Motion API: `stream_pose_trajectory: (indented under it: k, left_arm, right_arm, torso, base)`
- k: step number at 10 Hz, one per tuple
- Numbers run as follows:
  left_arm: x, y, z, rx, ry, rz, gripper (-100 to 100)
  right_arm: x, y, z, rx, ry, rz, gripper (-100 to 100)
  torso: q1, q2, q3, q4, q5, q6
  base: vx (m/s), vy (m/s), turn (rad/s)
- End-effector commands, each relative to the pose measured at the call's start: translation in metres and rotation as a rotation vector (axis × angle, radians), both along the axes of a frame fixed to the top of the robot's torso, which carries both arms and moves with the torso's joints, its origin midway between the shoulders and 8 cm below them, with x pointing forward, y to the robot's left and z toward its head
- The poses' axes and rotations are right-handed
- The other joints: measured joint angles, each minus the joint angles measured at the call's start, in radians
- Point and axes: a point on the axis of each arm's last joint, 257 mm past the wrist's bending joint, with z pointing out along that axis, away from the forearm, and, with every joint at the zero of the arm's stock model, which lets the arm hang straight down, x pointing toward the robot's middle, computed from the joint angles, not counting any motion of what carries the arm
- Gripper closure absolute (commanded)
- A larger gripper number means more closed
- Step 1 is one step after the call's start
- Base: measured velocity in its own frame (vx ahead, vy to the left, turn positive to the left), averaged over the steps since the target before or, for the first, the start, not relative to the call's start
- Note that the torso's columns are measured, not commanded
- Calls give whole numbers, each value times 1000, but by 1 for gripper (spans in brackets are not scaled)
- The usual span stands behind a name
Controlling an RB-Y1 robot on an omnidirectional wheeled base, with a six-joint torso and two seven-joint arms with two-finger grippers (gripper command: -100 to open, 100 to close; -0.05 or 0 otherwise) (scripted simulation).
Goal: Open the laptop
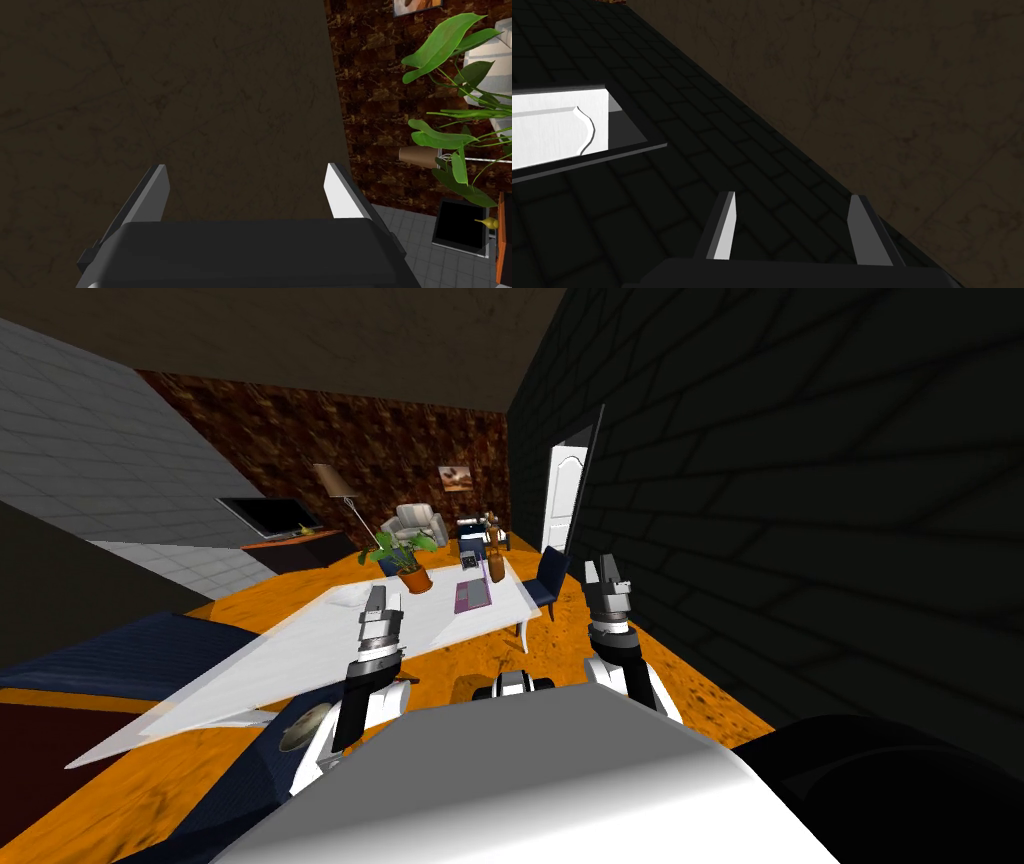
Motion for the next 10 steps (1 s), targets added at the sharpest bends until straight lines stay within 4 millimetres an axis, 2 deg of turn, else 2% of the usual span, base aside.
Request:
stream_pose_trajectory:
  k: [1,6,10]
  left_arm:
    - [13,25,-4,30,30,63,-100]
    - [33,81,-13,42,84,202,-100]
    - [43,127,-28,30,145,306,-100]
  right_arm:
    - [0,0,0,0,0,0,0]
    - [0,0,0,0,0,0,0]
    - [0,0,0,0,0,0,0]
  torso:
    - [2,2,1,0,1,0]
    - [0,1,1,0,0,0]
    - [1,1,0,0,0,0]
  base:
    - [22,-107,-90]
    - [33,-125,-89]
    - [56,-138,-77]
